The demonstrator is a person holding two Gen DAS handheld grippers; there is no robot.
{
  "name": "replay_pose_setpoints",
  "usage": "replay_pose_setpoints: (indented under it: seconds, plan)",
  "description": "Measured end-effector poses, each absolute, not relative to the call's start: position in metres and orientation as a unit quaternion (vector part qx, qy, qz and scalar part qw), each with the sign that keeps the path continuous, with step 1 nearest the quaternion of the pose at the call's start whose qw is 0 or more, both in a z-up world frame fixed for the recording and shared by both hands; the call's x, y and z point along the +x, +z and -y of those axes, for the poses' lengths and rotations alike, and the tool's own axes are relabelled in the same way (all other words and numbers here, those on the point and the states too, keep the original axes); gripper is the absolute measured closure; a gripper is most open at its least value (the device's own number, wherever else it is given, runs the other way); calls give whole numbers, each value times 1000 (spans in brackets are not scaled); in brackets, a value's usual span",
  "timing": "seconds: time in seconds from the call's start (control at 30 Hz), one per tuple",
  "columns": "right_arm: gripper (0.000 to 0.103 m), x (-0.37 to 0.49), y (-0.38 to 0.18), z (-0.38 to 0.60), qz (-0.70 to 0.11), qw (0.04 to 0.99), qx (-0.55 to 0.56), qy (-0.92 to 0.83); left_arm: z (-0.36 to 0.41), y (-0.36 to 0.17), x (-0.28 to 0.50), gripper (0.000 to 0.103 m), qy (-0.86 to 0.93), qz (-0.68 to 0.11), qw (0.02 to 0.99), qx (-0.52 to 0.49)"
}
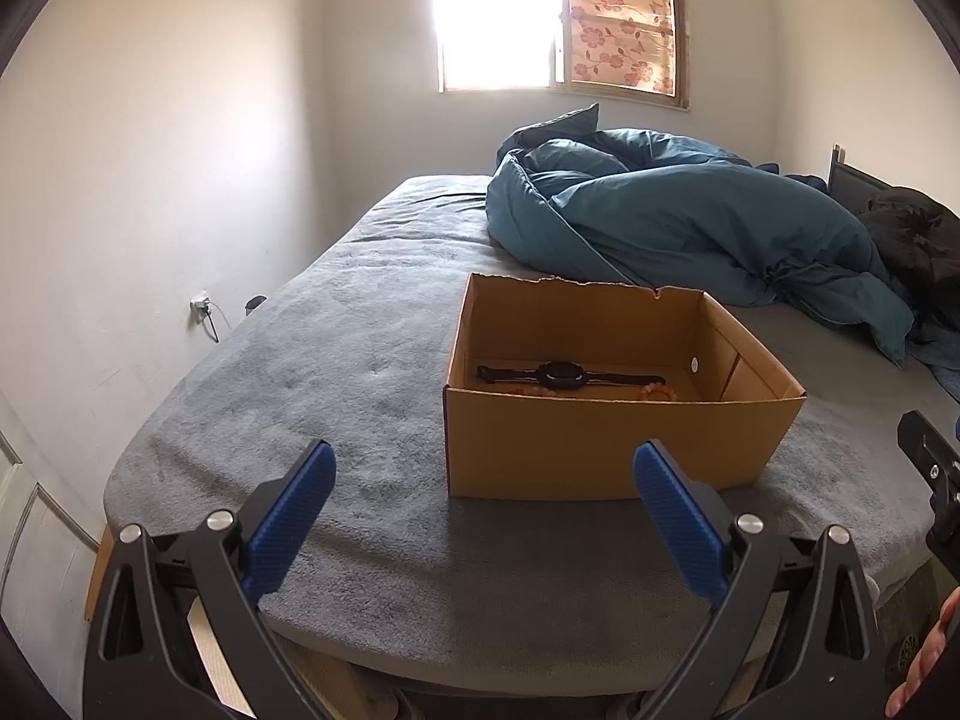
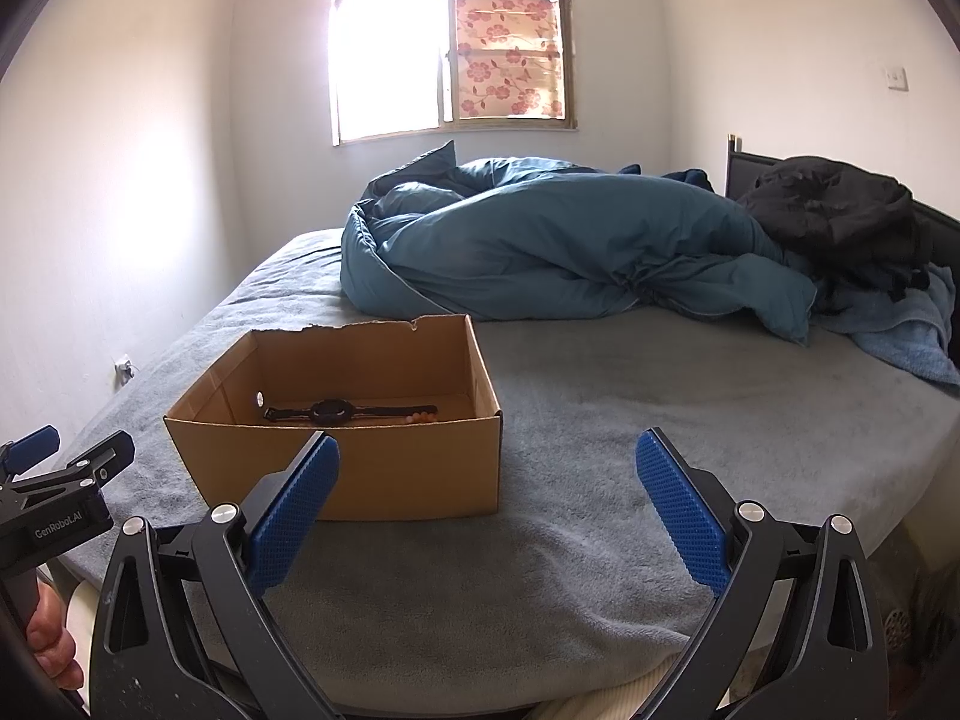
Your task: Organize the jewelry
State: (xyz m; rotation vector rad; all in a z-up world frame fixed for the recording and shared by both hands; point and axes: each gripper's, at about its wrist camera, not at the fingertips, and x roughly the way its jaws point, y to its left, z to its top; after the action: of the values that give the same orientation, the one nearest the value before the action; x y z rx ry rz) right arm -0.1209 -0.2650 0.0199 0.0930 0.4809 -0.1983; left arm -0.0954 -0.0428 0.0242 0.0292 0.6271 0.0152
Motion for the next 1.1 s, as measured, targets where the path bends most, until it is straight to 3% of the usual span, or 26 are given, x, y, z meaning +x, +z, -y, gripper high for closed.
replay_pose_setpoints:
  seconds: [1.1]
  plan:
    - [8, -119, 21, 273, -239, 965, 49, -99, 41, 21, -90, 6, -9, -313, 949, 20]
